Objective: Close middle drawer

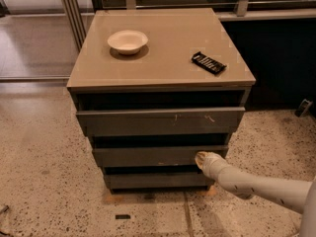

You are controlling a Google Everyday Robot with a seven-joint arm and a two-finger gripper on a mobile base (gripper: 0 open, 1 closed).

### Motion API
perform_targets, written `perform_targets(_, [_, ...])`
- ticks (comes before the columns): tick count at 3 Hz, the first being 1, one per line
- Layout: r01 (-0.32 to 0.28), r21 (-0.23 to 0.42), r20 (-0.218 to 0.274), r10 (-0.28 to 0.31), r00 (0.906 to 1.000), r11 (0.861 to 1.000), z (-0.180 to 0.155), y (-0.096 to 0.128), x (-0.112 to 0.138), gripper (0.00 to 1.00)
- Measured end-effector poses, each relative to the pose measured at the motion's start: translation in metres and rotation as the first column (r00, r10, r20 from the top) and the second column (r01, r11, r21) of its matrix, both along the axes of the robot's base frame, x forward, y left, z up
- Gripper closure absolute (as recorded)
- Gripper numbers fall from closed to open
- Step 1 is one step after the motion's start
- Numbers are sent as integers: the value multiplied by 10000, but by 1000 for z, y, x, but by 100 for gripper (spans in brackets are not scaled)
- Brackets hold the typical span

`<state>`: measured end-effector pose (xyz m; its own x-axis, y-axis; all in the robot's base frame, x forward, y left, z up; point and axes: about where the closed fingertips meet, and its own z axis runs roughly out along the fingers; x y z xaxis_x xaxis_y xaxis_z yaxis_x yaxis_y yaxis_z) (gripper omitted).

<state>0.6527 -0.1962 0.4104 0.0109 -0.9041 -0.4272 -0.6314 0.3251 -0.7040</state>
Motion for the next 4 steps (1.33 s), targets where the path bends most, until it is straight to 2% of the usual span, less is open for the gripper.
perform_targets(1, [-145,98,-128,146,9998,9998,0,2,-2,100])
perform_targets(2, [-448,448,-448,468,9979,9980,18,-3,-10,100])
perform_targets(3, [-1058,857,-1090,1148,9874,9907,38,-2,-32,100])
perform_targets(4, [-1585,1349,-1723,1807,9683,9781,59,-2,-54,100])
